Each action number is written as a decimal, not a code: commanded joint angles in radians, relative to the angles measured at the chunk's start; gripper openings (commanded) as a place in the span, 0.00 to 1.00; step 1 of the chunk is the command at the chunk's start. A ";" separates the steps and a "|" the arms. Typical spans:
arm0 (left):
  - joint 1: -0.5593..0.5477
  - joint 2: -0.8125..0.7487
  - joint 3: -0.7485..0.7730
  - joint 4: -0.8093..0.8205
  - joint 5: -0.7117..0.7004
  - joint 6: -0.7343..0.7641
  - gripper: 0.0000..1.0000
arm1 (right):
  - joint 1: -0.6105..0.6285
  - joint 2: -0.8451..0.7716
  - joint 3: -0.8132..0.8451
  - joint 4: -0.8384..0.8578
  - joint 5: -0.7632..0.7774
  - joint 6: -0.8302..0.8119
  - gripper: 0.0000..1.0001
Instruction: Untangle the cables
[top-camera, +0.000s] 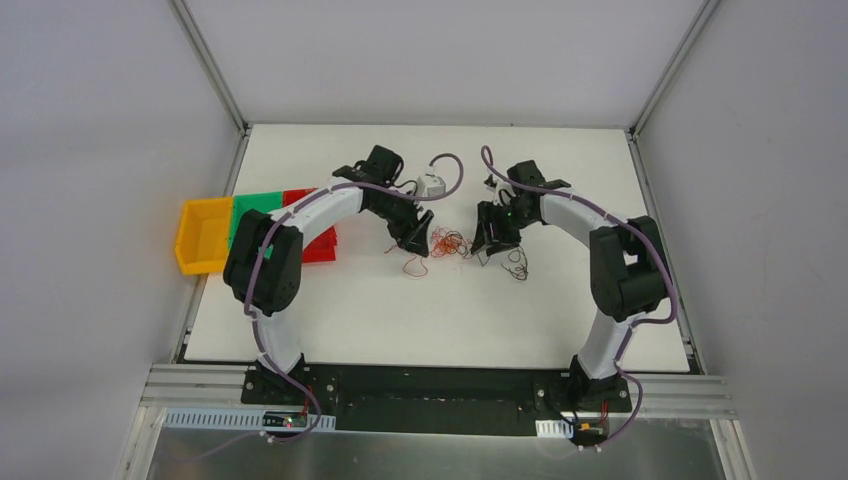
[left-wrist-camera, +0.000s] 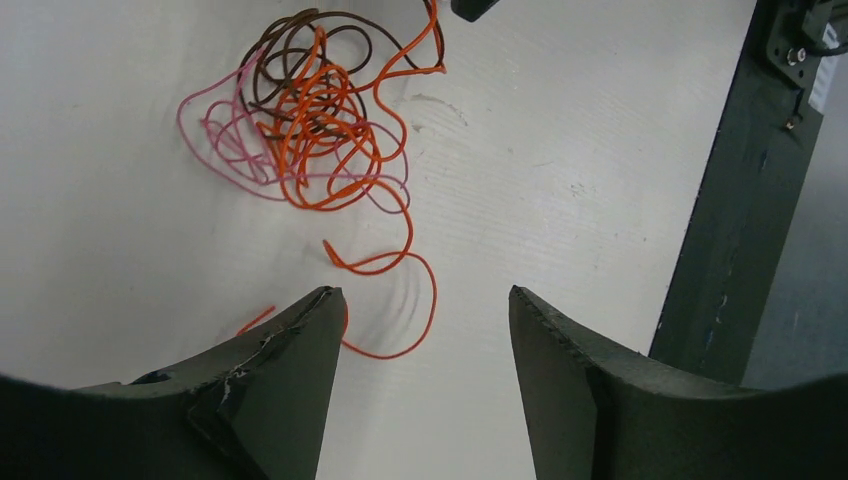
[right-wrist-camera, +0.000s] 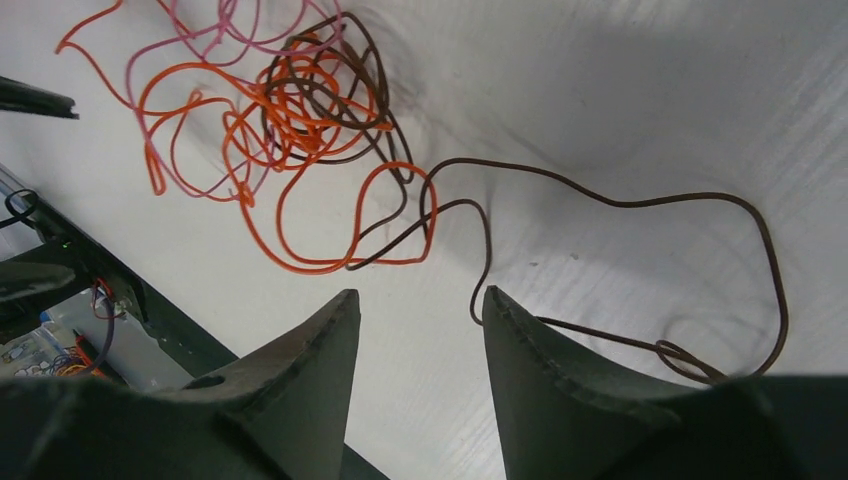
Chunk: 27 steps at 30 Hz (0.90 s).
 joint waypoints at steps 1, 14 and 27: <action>-0.051 0.043 0.006 0.049 0.011 0.131 0.63 | -0.018 0.026 -0.007 0.011 0.042 0.002 0.50; -0.114 0.078 0.047 0.153 -0.185 0.005 0.00 | -0.042 0.059 -0.028 0.012 0.265 -0.044 0.40; 0.018 -0.343 0.319 0.041 -0.085 -0.286 0.00 | -0.061 0.025 -0.135 -0.008 0.602 -0.307 0.00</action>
